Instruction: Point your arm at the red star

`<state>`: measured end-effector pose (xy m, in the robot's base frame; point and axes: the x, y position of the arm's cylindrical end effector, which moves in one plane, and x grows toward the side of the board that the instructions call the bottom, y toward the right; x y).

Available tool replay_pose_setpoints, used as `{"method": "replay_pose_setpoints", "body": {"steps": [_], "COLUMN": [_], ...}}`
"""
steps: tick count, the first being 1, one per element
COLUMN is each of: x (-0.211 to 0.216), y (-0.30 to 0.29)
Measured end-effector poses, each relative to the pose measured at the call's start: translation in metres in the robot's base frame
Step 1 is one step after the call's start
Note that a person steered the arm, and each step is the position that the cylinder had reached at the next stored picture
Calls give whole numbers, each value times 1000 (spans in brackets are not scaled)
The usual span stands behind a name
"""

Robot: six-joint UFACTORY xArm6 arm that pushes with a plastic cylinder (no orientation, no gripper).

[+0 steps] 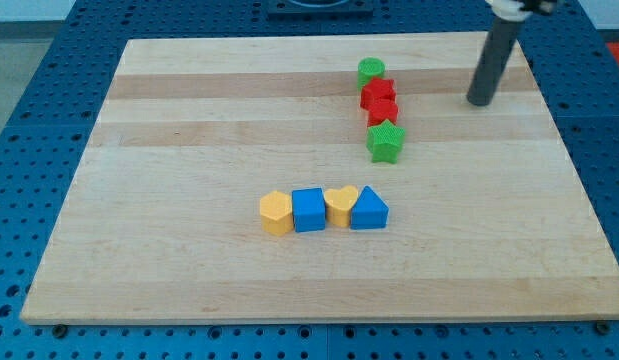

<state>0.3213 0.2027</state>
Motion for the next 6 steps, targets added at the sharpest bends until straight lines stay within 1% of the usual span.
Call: {"method": "replay_pose_setpoints", "body": {"steps": [1, 2, 3, 5, 6], "x": [-34, -54, -52, -29, -24], "y": [-17, -40, -52, -62, -88]}}
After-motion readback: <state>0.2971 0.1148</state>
